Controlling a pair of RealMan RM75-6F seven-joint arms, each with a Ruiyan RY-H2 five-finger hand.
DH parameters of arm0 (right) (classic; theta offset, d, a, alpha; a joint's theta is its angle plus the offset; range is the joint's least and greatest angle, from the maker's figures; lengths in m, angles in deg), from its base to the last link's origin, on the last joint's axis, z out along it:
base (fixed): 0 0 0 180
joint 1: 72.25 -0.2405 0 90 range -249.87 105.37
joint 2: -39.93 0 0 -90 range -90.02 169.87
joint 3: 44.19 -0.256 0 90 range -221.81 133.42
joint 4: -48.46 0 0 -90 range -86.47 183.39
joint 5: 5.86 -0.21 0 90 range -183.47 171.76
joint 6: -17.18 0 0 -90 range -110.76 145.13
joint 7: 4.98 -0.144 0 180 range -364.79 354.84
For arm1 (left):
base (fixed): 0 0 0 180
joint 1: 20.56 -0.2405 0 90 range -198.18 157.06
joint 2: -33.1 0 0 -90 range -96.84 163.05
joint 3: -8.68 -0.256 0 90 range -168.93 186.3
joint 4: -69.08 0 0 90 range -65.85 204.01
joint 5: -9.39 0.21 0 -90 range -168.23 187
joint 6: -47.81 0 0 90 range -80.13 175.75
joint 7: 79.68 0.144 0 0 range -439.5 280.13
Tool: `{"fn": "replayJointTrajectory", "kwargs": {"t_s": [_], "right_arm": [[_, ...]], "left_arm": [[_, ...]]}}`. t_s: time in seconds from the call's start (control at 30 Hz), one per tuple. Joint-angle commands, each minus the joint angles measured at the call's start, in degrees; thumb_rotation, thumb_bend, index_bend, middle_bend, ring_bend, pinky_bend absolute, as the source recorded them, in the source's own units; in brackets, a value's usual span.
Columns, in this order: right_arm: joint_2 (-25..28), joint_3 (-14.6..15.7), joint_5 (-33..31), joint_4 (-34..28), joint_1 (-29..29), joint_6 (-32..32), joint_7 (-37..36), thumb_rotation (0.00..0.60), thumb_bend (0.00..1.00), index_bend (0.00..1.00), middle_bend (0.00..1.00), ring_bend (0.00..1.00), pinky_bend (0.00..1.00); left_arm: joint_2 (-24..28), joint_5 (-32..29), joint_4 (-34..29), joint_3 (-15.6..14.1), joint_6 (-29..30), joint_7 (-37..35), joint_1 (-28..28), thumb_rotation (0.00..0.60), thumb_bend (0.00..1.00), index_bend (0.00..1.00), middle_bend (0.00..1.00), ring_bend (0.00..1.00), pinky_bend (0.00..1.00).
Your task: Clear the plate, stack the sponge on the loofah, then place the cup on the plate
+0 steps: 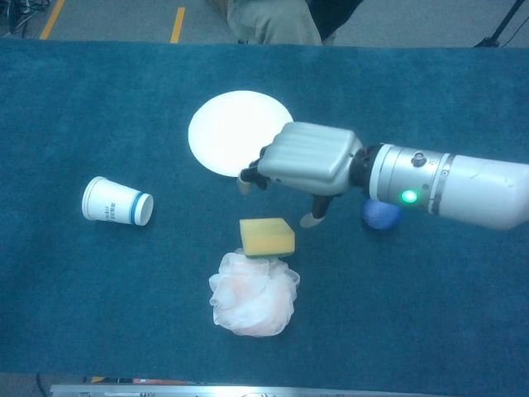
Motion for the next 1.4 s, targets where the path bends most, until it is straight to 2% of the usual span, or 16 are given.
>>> {"fn": "replayJointTrajectory", "kwargs": {"t_s": [0.03,0.33,0.47,0.73,0.93,1.17,1.4], "right_arm": [[0.52,-0.69,-0.74,0.73,0.58,0.78,-0.40,0.600,0.05,0.28,0.39,0.36,0.57],[2.65,-2.48,-2.99,1.95,2.75,3.99,-0.57,0.600,0.05,0.28,0.39,0.36,0.56],[4.57,-3.46,-3.50,1.24,3.93,6.00,-0.88,0.600,0.05,0.28,0.39,0.35,0.54],[9.54,-4.24,-2.78,-0.96,6.97,9.62,-3.34,0.600,0.05,0.28,0.39,0.35,0.54],[13.02,-4.38,-1.79,-2.20,9.62,11.99,-5.85,0.600,0.04,0.28,0.39,0.35,0.54],[16.44,-3.65,1.23,-3.26,12.47,13.85,-8.54,0.600,0.04,0.28,0.39,0.35,0.54],[18.67,-3.30,3.95,-3.46,14.50,14.80,-11.15,0.600,0.04,0.28,0.39,0.35,0.54]], "left_arm": [[-0.07,-0.12,0.06,0.06,-0.08,0.00,0.09,0.600,0.32,0.04,0.00,0.00,0.13],[0.10,-1.32,1.12,0.18,-2.51,-0.01,1.34,0.600,0.32,0.04,0.00,0.00,0.13],[1.01,-1.00,1.80,-0.92,-7.97,-1.78,3.45,0.600,0.32,0.04,0.00,0.00,0.13],[2.84,4.84,5.98,-3.99,-20.23,-4.11,9.47,0.600,0.32,0.04,0.00,0.00,0.11],[-0.79,5.68,8.33,-4.37,-24.76,-0.66,12.89,0.600,0.32,0.04,0.00,0.00,0.11],[-5.60,2.69,11.01,-4.09,-28.57,4.73,16.04,0.600,0.32,0.04,0.00,0.00,0.11],[-10.10,-1.48,13.94,-4.44,-29.48,9.55,17.02,0.600,0.32,0.04,0.00,0.00,0.11]]}}
